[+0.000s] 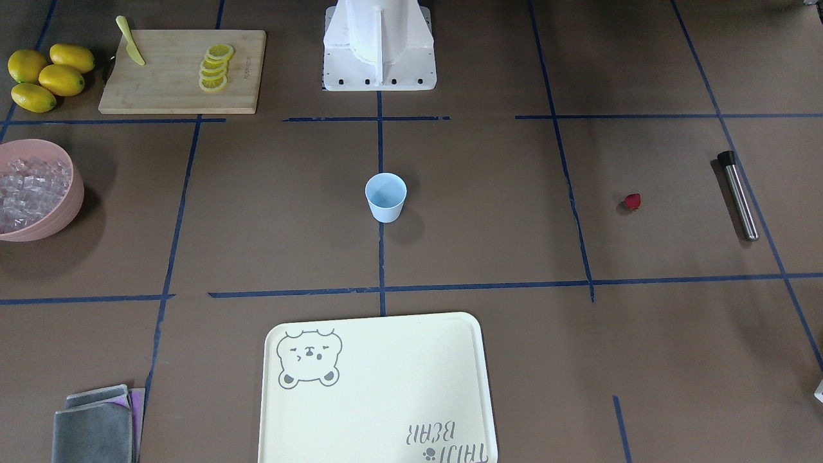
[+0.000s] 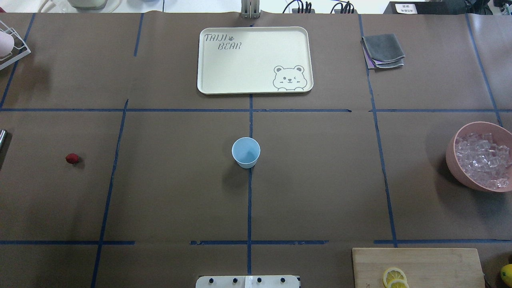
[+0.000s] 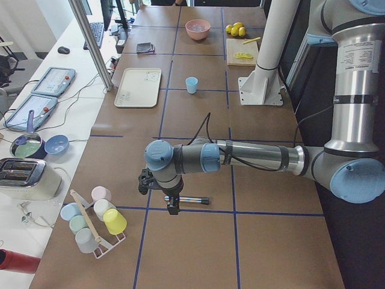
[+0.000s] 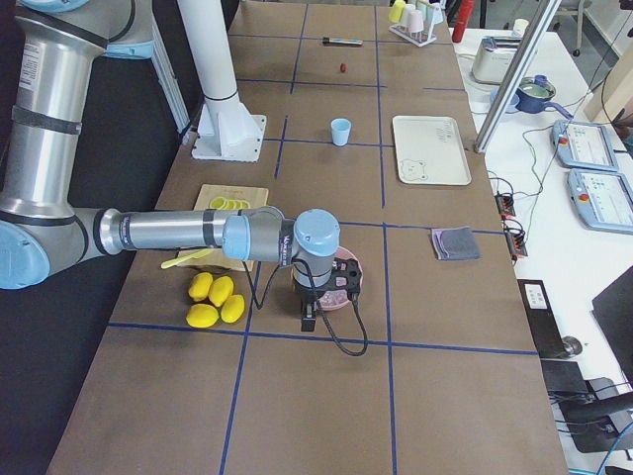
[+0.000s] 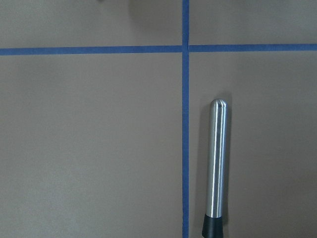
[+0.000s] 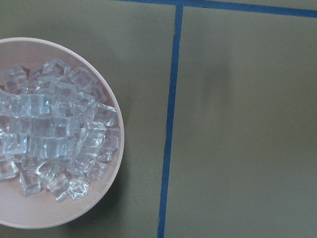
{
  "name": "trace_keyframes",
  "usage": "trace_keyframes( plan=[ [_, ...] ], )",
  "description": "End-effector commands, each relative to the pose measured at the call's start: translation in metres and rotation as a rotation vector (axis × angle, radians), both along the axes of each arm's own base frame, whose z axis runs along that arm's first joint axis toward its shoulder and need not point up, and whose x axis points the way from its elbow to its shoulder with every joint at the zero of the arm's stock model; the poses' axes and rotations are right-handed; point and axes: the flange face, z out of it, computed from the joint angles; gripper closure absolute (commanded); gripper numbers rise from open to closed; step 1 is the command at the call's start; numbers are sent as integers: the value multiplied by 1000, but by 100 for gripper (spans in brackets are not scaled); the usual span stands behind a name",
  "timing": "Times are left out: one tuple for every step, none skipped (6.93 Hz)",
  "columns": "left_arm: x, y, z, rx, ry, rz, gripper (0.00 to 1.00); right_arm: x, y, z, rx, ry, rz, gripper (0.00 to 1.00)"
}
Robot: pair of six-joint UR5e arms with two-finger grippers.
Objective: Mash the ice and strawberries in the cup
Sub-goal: 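Move the right gripper down over the pink bowl of ice cubes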
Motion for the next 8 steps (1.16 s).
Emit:
trace_keyframes(
  plan=[
    [-1, 6, -11, 23, -3, -1, 0, -5, -2, -4, 5, -27, -7, 0],
    [-1, 6, -18, 31, -6, -1, 0, -7, -3, -7, 6, -49, -7, 0],
    [-1, 5, -18, 32, -10, -1, 0, -7, -4, -8, 8, -49, -6, 0],
    [-1, 5, -18, 33, -10, -2, 0, -7, -7, -12, 53, -55, -4, 0],
    [-1, 6, -17, 28, -10, -3, 0, -9, -8, -12, 74, -66, -10, 0],
    [-1, 15, -8, 8, -10, -1, 0, -14, -9, -13, 76, -69, -23, 0],
    [0, 14, -2, -4, -9, 0, 0, -27, -10, -14, 81, -71, -55, 0],
    [1, 14, -9, 15, -1, -4, 0, -54, -14, -21, 123, -80, -103, 0]
  ],
)
